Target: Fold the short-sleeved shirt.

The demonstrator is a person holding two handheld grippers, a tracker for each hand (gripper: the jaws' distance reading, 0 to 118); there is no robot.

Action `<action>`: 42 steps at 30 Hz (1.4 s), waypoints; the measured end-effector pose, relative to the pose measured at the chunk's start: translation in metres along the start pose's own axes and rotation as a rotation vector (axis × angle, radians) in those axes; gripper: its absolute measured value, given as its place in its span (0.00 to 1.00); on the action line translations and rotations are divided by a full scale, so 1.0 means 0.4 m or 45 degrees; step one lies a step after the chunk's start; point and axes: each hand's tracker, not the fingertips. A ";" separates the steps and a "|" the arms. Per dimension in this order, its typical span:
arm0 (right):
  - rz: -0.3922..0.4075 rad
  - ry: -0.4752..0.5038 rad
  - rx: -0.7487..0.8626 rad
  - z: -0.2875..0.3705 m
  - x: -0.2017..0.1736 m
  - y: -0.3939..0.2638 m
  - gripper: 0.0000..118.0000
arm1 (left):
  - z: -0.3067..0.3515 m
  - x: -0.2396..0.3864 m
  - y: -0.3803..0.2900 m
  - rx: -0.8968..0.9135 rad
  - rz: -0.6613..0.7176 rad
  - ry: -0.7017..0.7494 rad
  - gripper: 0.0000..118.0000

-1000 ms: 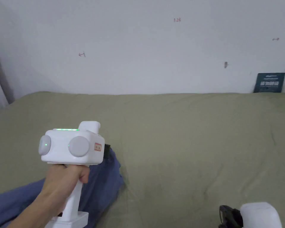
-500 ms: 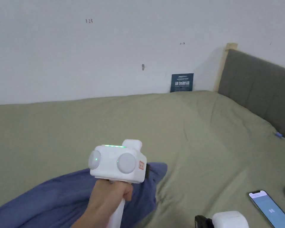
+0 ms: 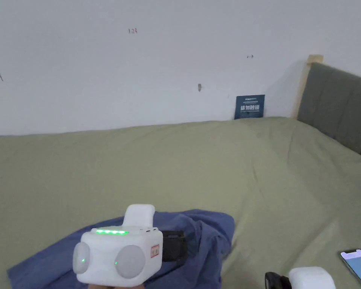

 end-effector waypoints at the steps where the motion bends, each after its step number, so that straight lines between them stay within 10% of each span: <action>1: 0.003 0.016 0.025 0.015 -0.010 0.007 0.02 | 0.083 -0.025 -0.012 0.087 0.007 0.026 0.98; 6: 0.033 0.083 0.139 0.099 -0.058 0.023 0.02 | 0.435 -0.139 -0.119 0.382 0.093 0.209 0.68; 9: 0.027 0.125 0.196 0.154 -0.082 0.019 0.02 | 0.580 -0.166 -0.202 0.492 0.081 0.395 0.03; 10: 0.032 0.131 0.213 0.171 -0.090 0.016 0.02 | 0.623 -0.167 -0.232 0.549 0.068 0.450 0.00; 26: 0.042 0.185 0.253 0.235 -0.165 0.008 0.02 | 0.732 -0.231 -0.343 0.586 0.146 0.621 0.00; 40: 0.062 0.235 0.102 0.096 -0.211 -0.024 0.02 | 0.382 -0.617 -0.288 -0.143 0.364 0.426 0.00; 42: 0.061 0.239 0.074 0.083 -0.210 -0.031 0.02 | 0.317 -0.653 -0.291 -0.260 0.395 0.408 0.27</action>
